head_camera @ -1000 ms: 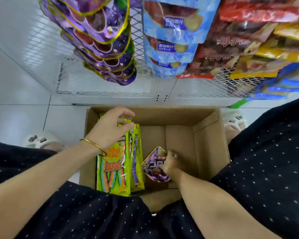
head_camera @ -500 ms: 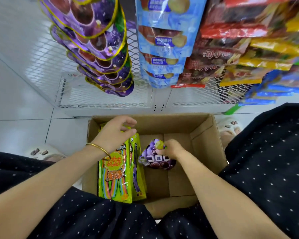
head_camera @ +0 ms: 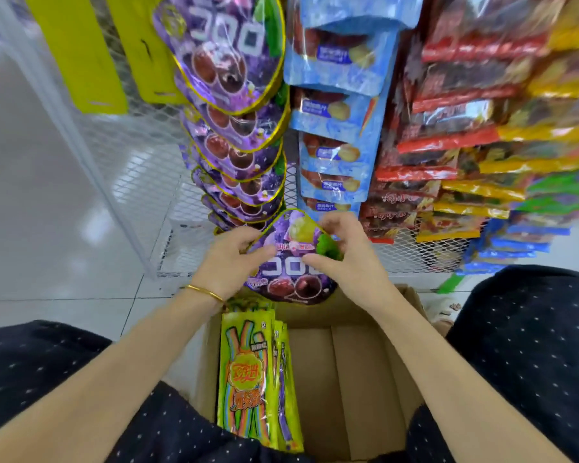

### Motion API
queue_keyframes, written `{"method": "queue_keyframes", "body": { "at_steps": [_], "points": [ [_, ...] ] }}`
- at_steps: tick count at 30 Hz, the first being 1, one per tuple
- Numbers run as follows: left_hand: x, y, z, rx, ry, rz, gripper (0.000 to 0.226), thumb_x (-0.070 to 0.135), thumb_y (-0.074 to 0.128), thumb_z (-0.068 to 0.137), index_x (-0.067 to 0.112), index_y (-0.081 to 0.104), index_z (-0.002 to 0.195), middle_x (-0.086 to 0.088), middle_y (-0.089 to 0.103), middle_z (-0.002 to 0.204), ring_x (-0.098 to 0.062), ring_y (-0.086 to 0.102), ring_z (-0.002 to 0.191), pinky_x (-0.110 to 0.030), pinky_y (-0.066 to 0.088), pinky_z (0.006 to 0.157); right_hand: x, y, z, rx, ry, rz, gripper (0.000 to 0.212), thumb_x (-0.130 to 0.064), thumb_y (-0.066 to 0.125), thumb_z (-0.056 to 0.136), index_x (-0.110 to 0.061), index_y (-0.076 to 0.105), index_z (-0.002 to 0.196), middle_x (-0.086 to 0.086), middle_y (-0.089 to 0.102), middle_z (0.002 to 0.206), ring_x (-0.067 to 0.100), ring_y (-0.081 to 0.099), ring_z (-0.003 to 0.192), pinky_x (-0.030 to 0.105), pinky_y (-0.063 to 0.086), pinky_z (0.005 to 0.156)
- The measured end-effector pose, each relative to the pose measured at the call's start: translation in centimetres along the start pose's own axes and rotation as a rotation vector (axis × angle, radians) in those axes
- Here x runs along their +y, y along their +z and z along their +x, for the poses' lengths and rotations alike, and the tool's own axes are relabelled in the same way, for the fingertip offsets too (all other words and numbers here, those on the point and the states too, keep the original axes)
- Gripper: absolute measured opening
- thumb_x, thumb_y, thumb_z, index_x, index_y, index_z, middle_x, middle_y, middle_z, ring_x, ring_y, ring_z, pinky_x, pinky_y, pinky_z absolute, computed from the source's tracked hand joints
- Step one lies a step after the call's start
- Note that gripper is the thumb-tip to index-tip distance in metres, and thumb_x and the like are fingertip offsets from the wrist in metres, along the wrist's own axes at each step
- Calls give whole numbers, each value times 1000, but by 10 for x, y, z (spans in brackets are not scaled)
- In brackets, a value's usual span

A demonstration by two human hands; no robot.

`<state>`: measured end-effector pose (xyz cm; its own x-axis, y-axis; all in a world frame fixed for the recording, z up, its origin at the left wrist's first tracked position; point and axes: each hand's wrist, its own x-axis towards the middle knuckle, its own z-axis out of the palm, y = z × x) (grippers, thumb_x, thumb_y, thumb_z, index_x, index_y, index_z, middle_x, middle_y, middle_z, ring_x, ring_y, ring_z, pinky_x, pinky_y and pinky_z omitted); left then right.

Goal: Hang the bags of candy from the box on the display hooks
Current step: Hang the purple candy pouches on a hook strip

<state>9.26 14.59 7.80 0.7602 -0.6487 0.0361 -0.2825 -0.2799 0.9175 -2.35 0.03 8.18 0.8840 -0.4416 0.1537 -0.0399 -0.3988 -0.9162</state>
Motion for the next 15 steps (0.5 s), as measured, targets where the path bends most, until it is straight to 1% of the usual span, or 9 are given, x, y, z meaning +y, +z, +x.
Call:
{"method": "queue_keyframes", "body": {
  "at_steps": [1, 3, 4, 5, 7, 8, 10, 12, 15],
  "points": [
    [9, -10, 2, -2, -4, -37, 22, 15, 69, 81, -5, 61, 86, -11, 44, 72, -15, 41, 69, -15, 34, 51, -13, 1, 2, 30, -71, -24, 49, -5, 73, 77, -37, 41, 96, -25, 49, 96, -17, 48, 90, 9, 38, 81],
    [29, -34, 8, -36, 1, -41, 29, 14, 69, 81, -10, 58, 90, -11, 47, 79, -21, 42, 70, -12, 40, 48, -44, 1, 9, 61, -202, -80, 53, -2, 71, 78, -39, 39, 97, -29, 48, 98, -22, 45, 93, 2, 34, 82],
    [44, -46, 11, -26, 25, -23, 21, 13, 68, 82, -6, 59, 86, -11, 49, 75, -20, 46, 68, -12, 41, 49, -59, -1, 13, 75, -277, -128, 51, -1, 69, 79, -39, 42, 99, -30, 49, 98, -23, 44, 94, 0, 31, 84],
    [63, -59, 13, 8, 71, -15, 8, 11, 65, 84, 4, 61, 82, -7, 54, 69, -13, 50, 65, -11, 43, 52, -76, -4, 18, 90, -370, -192, 45, -1, 67, 80, -36, 49, 101, -28, 51, 100, -19, 45, 95, -1, 30, 85],
    [103, -86, 23, 172, 236, 4, 10, 12, 64, 85, 21, 63, 82, 12, 64, 65, 0, 55, 61, -15, 48, 63, -109, -9, 29, 132, -526, -336, 36, -2, 62, 81, -22, 60, 110, -12, 58, 105, -3, 49, 99, 9, 36, 88],
    [123, -99, 30, 258, 321, 3, 10, 15, 65, 84, 24, 64, 84, 14, 65, 69, 1, 57, 64, -21, 50, 70, -125, -11, 34, 166, -574, -395, 36, -2, 61, 81, -19, 60, 113, -4, 59, 107, 6, 51, 101, 21, 42, 87],
    [160, -119, 46, 398, 445, 26, 9, 20, 63, 83, 23, 63, 92, 11, 64, 83, -4, 58, 73, -34, 52, 80, -156, -16, 45, 254, -655, -498, 41, -1, 57, 79, -19, 58, 116, 2, 58, 108, 22, 57, 98, 44, 49, 77],
    [194, -129, 64, 478, 516, 27, 18, 18, 60, 86, 16, 61, 104, 6, 61, 91, -6, 57, 80, -38, 51, 88, -184, -18, 57, 305, -685, -592, 46, 2, 56, 78, -19, 55, 120, 6, 55, 110, 32, 60, 93, 48, 51, 68],
    [232, -138, 91, 519, 523, 15, 22, 16, 55, 90, 9, 58, 110, -4, 58, 98, -15, 56, 90, -43, 49, 92, -214, -18, 81, 321, -663, -683, 48, 0, 51, 85, -19, 48, 128, 6, 49, 117, 35, 56, 99, 46, 48, 73]
  ]
}}
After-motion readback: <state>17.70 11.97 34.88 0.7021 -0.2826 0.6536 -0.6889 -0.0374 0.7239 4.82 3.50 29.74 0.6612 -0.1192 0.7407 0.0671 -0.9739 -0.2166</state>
